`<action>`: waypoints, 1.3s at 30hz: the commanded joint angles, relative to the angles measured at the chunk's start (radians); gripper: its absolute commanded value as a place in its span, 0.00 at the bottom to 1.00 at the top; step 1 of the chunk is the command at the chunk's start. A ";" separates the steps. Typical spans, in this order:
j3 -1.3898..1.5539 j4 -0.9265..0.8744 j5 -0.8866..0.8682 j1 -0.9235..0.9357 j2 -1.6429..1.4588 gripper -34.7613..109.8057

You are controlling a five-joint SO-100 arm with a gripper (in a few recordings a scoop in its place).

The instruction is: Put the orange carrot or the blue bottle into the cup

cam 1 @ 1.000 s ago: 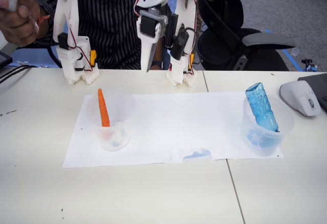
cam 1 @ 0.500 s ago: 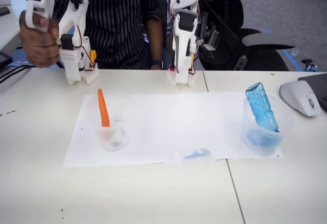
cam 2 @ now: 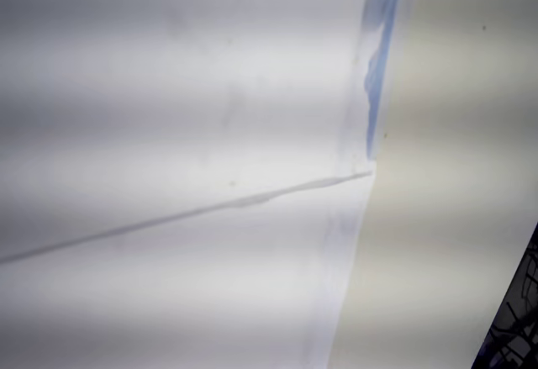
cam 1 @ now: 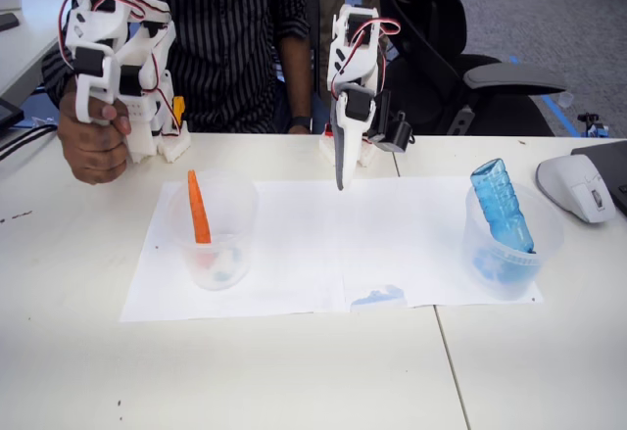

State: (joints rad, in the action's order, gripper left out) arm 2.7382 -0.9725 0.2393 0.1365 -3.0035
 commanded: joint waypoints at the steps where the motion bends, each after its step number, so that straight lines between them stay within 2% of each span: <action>1: 0.043 0.017 0.009 -0.048 -0.087 0.34; 8: 0.176 0.009 0.006 -0.156 -0.230 0.34; 13: 0.275 0.009 -0.009 -0.106 -0.347 0.34; 23: 0.334 0.023 -0.189 -0.018 -0.354 0.34; 39: 0.353 0.025 -0.199 -0.026 -0.354 0.34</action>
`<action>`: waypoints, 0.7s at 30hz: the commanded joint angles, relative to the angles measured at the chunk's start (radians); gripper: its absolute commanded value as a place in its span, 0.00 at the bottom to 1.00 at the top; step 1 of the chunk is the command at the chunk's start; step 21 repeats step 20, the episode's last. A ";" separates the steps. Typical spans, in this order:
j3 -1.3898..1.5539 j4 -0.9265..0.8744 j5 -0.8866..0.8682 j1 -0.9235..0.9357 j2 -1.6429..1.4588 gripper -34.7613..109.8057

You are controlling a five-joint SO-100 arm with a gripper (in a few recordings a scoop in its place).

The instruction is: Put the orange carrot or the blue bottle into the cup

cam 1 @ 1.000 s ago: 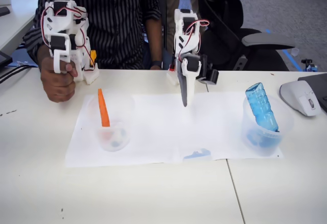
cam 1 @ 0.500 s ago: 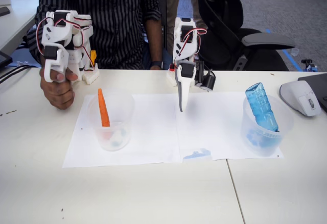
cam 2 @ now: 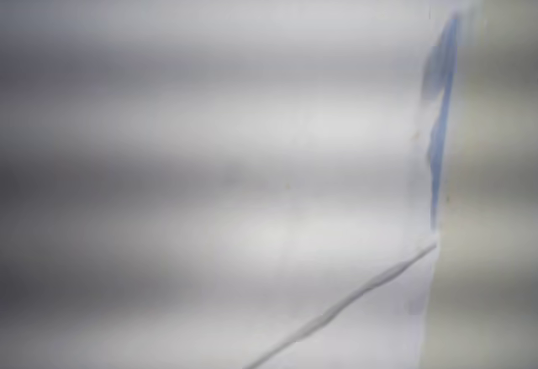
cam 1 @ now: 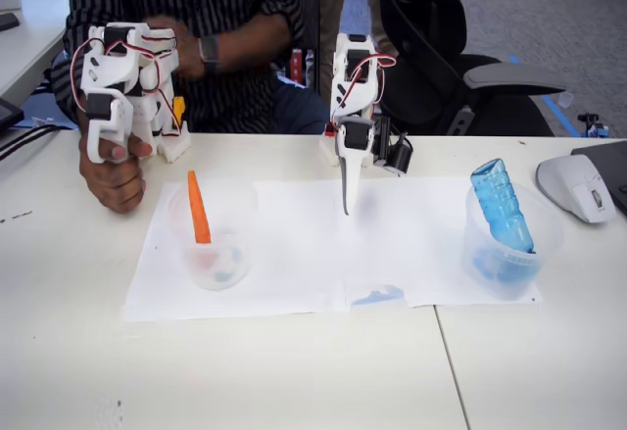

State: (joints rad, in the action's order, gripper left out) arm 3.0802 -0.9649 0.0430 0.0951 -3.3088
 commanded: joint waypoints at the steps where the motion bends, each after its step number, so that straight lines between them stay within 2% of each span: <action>1: 0.011 0.017 0.000 0.015 -0.049 0.34; 21: 0.029 0.017 0.006 0.017 -0.049 0.34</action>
